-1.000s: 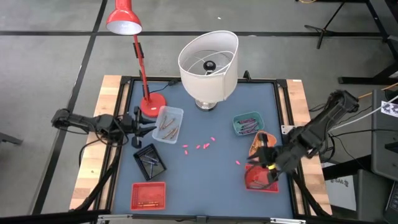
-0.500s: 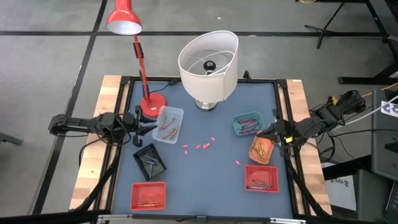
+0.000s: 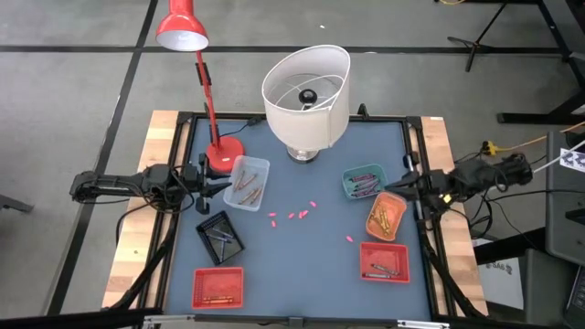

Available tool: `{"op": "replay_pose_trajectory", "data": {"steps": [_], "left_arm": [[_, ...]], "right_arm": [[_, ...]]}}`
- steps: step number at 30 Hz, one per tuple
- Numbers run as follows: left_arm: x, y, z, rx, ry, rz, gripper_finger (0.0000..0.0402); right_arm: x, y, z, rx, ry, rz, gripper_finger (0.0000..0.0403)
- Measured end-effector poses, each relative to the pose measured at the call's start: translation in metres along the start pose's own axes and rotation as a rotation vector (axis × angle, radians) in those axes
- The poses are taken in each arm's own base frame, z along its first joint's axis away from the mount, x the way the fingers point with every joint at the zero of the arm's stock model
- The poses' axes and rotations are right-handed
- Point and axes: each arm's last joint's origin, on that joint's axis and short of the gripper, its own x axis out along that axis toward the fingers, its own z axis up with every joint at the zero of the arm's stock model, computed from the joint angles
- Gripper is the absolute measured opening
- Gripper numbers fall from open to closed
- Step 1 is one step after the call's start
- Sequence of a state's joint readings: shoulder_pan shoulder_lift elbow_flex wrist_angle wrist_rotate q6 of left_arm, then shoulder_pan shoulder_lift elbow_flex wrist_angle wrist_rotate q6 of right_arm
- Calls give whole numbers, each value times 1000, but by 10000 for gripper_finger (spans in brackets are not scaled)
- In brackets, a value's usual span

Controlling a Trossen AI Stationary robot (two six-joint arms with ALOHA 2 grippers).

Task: Sort crayons
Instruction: Return to Home Position

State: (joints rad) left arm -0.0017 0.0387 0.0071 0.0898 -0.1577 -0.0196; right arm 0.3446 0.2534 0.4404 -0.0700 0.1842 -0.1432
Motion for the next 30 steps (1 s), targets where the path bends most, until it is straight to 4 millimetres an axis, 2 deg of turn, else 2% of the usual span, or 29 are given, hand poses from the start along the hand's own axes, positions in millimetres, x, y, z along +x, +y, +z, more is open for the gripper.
{"op": "replay_pose_trajectory", "data": {"steps": [14, 22, 30], "left_arm": [[0, 0, 0, -2, 3, 0, 104], [0, 0, 0, -2, 3, 16, 104], [0, 0, 0, -2, 4, 16, 104]], "right_arm": [[-27, -9, -14, 50, 74, -38, 12], [-32, -8, -15, 52, 49, -4, 12], [-17, -3, -52, 15, -22, -5, 12]]}}
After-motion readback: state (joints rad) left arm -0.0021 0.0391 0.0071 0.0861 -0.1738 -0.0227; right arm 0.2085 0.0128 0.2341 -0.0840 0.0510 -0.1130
